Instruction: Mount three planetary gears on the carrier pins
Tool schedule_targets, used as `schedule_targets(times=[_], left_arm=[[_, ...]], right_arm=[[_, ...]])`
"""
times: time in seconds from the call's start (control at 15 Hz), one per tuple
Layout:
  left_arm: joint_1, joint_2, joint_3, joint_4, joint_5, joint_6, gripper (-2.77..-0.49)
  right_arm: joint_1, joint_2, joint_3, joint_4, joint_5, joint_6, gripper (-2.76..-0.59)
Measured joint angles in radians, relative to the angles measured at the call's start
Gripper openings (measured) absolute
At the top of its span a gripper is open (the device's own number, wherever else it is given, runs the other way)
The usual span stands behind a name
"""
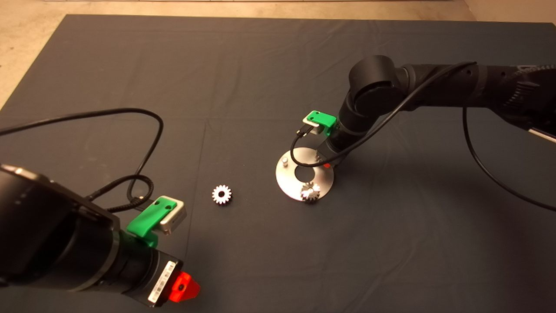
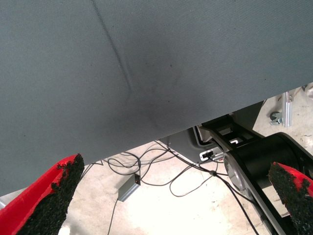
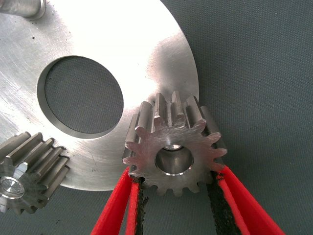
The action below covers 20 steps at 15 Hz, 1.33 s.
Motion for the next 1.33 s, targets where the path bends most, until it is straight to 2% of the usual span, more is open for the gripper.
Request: schedule_targets(times=[0.13, 0.27, 0.4, 0.47, 0.73, 0.93, 1.0, 1.07, 1.13, 1.27, 1.33], left_arm=[[0.000, 0.000, 0.000, 0.000, 0.000, 0.000, -0.51], [0.000, 0.000, 0.000, 0.000, 0.000, 0.000, -0.51], [0.000, 0.000, 0.000, 0.000, 0.000, 0.000, -0.51], [0.000, 0.000, 0.000, 0.000, 0.000, 0.000, -0.51], [0.000, 0.000, 0.000, 0.000, 0.000, 0.000, -0.51], [0.000, 0.000, 0.000, 0.000, 0.000, 0.000, -0.51], [0.000, 0.000, 0.000, 0.000, 0.000, 0.000, -0.51], [0.000, 0.000, 0.000, 0.000, 0.001, 0.000, -0.51], [0.000, -0.001, 0.000, 0.000, 0.001, 0.000, -0.51], [0.000, 0.000, 0.000, 0.000, 0.002, 0.000, -0.51], [0.000, 0.001, 0.000, 0.000, 0.003, 0.000, -0.51]], right_arm=[[0.000, 0.000, 0.000, 0.000, 0.000, 0.000, -2.48], [0.000, -0.001, 0.000, -0.001, -0.010, 0.000, -2.39], [0.000, -0.002, 0.000, -0.001, -0.010, 0.000, -2.32], [0.000, -0.002, 0.000, -0.001, -0.010, 0.001, -2.19], [0.000, -0.009, 0.000, -0.001, -0.009, 0.003, -2.16], [0.000, -0.025, 0.006, 0.001, -0.009, 0.007, -1.90], [0.000, -0.033, 0.012, 0.005, -0.009, 0.007, -1.88], [0.000, -0.047, 0.016, 0.016, -0.007, 0.007, -1.88], [0.002, -0.068, 0.018, 0.047, -0.006, 0.007, -1.88], [0.026, -0.131, 0.041, 0.154, -0.007, 0.018, -1.88], [0.045, -0.171, 0.078, 0.195, -0.009, 0.036, -1.88]])
